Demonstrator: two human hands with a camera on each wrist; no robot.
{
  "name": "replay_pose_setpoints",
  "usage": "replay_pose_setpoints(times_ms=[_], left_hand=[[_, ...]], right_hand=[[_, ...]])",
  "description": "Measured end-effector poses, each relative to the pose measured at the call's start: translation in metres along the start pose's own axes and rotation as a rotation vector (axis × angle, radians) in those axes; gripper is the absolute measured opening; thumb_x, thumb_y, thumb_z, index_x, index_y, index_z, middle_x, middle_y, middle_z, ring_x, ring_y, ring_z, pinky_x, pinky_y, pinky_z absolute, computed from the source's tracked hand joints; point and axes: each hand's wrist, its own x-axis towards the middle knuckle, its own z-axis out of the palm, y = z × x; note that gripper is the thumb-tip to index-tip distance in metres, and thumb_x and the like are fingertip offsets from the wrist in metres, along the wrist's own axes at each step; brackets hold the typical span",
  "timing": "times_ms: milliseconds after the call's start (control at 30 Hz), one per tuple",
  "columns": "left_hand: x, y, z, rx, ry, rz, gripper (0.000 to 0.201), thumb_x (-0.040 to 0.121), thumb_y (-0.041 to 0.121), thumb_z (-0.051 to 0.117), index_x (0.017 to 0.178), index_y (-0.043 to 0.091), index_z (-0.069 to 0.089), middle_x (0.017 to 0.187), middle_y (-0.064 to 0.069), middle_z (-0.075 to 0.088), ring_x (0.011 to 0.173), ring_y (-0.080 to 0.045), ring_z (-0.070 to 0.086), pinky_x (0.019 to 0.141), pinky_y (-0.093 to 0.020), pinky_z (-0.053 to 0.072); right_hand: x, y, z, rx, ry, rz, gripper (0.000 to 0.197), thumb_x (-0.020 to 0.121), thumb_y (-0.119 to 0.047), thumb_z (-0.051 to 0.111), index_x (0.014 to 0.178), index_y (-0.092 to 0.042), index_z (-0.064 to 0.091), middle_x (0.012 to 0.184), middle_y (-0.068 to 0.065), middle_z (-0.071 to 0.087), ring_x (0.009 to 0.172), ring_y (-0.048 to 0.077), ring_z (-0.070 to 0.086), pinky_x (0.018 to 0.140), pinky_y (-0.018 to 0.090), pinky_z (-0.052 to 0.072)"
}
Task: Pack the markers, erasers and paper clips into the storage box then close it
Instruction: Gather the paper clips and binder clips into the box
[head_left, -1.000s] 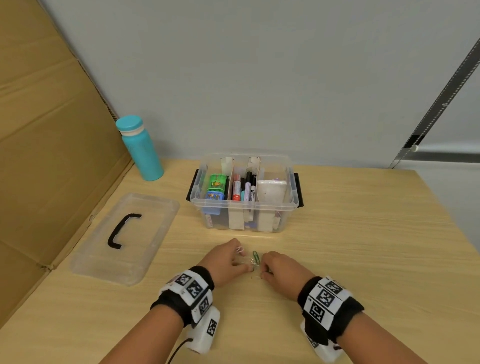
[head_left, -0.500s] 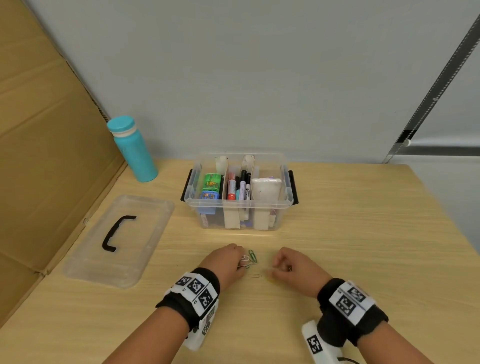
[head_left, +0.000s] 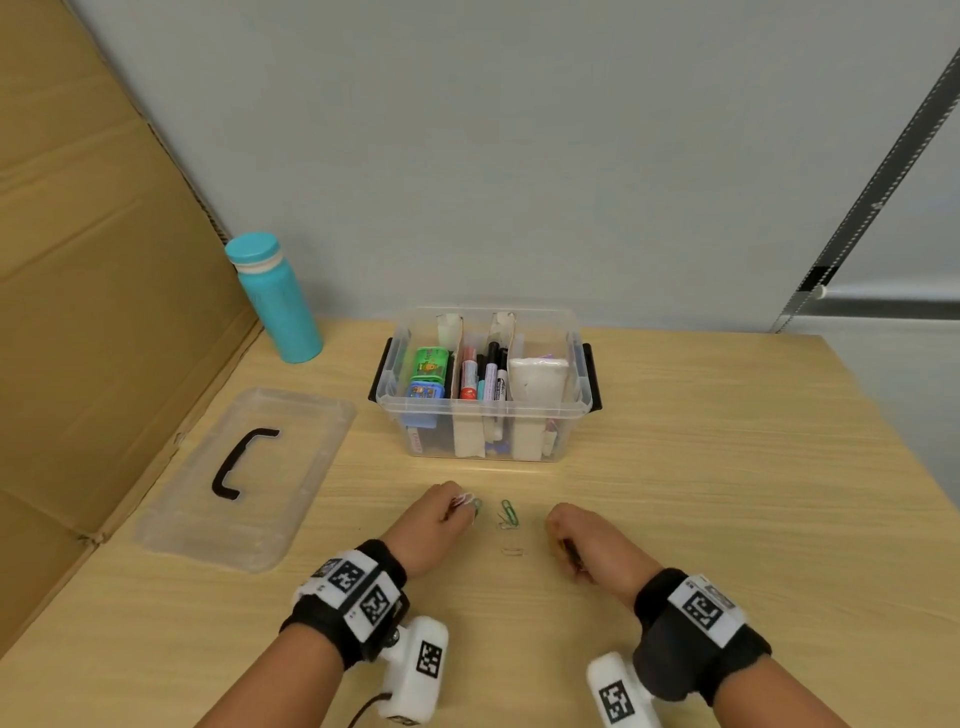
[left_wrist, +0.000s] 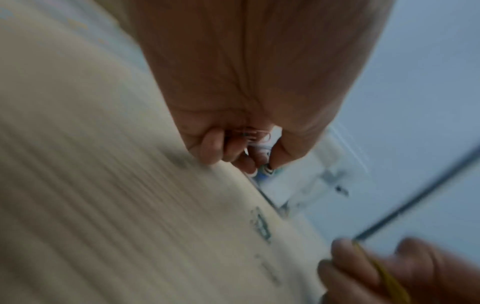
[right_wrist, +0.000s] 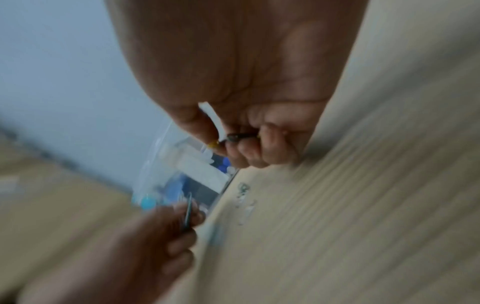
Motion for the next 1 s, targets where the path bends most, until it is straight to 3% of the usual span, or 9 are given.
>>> replay_pose_setpoints(times_ms=[67, 167, 367, 467, 533, 633, 800, 900, 1000], left_hand=[[-0.003, -0.003, -0.003, -0.318, -0.008, -0.083, 0.019, 0.099, 0.021, 0.043, 0.084, 0.013, 0.052, 0.073, 0.003, 0.045, 0.064, -0.008, 0.040, 0.064, -0.023, 0.037], [-0.006, -0.003, -0.004, -0.747, 0.010, -0.177, 0.020, 0.099, 0.014, 0.041, 0.089, 0.009, 0.057, 0.073, 0.000, 0.047, 0.055, -0.007, 0.039, 0.051, -0.020, 0.032], [-0.005, 0.004, -0.006, -1.293, -0.007, -0.232, 0.021, 0.091, 0.010, 0.034, 0.096, 0.007, 0.054, 0.065, 0.000, 0.047, 0.053, -0.010, 0.040, 0.048, -0.021, 0.033], [-0.003, 0.005, -0.005, -1.450, -0.055, -0.220, 0.019, 0.086, 0.022, 0.037, 0.084, 0.010, 0.053, 0.068, -0.003, 0.048, 0.055, -0.013, 0.044, 0.049, -0.023, 0.037], [0.002, 0.007, -0.004, -1.363, -0.058, -0.243, 0.027, 0.094, 0.026, 0.034, 0.079, 0.013, 0.051, 0.067, -0.002, 0.049, 0.052, -0.012, 0.044, 0.047, -0.021, 0.037], [0.014, 0.012, 0.000, -0.899, -0.026, -0.244, 0.026, 0.099, 0.019, 0.032, 0.081, 0.013, 0.050, 0.061, 0.002, 0.042, 0.044, -0.007, 0.035, 0.040, -0.018, 0.028], [0.027, 0.019, 0.008, 0.247, -0.062, 0.045, 0.019, 0.096, 0.037, 0.046, 0.094, 0.020, 0.055, 0.085, 0.001, 0.061, 0.077, -0.014, 0.055, 0.072, -0.027, 0.042], [0.030, 0.025, 0.009, 0.509, -0.134, 0.104, 0.034, 0.087, 0.038, 0.060, 0.115, 0.022, 0.051, 0.096, -0.006, 0.063, 0.085, -0.020, 0.057, 0.074, -0.028, 0.042], [0.035, 0.025, 0.008, 0.505, -0.162, 0.109, 0.029, 0.085, 0.033, 0.064, 0.111, 0.022, 0.055, 0.098, -0.004, 0.064, 0.088, -0.020, 0.057, 0.077, -0.028, 0.044]], right_hand=[[-0.003, -0.003, 0.001, 0.507, -0.089, 0.041, 0.027, 0.091, -0.012, 0.026, 0.072, -0.010, 0.045, 0.061, 0.004, 0.042, 0.049, 0.014, 0.034, 0.044, 0.023, 0.029], [-0.001, -0.006, 0.006, 0.597, -0.084, 0.059, 0.031, 0.097, -0.021, 0.031, 0.074, -0.011, 0.050, 0.063, 0.004, 0.045, 0.051, 0.014, 0.038, 0.045, 0.023, 0.030], [0.009, -0.007, 0.020, -0.644, -0.017, -0.191, 0.009, 0.093, -0.028, 0.054, 0.098, -0.022, 0.050, 0.067, -0.013, 0.045, 0.058, 0.004, 0.042, 0.055, 0.016, 0.033], [0.009, -0.011, 0.029, -0.933, 0.005, -0.201, 0.016, 0.095, -0.028, 0.047, 0.106, -0.016, 0.051, 0.088, 0.002, 0.061, 0.074, 0.017, 0.052, 0.067, 0.029, 0.042], [0.011, -0.012, 0.034, -1.010, 0.022, -0.210, 0.023, 0.097, -0.024, 0.041, 0.113, -0.011, 0.051, 0.102, 0.010, 0.064, 0.078, 0.021, 0.054, 0.068, 0.030, 0.041], [0.011, -0.009, 0.037, -1.018, 0.022, -0.184, 0.029, 0.096, -0.023, 0.041, 0.119, -0.007, 0.048, 0.107, 0.012, 0.064, 0.076, 0.018, 0.049, 0.067, 0.027, 0.037], [0.006, -0.002, 0.036, -1.043, 0.030, -0.164, 0.030, 0.095, -0.023, 0.040, 0.120, -0.007, 0.047, 0.105, 0.013, 0.065, 0.075, 0.022, 0.053, 0.064, 0.028, 0.035], [0.004, 0.000, 0.032, -0.957, 0.013, -0.137, 0.023, 0.094, -0.019, 0.041, 0.115, -0.009, 0.045, 0.094, 0.010, 0.064, 0.078, 0.025, 0.059, 0.063, 0.029, 0.040], [0.004, 0.001, 0.027, -0.797, 0.010, -0.123, 0.011, 0.095, -0.018, 0.043, 0.101, -0.017, 0.034, 0.074, -0.003, 0.051, 0.067, 0.017, 0.054, 0.062, 0.025, 0.042]])
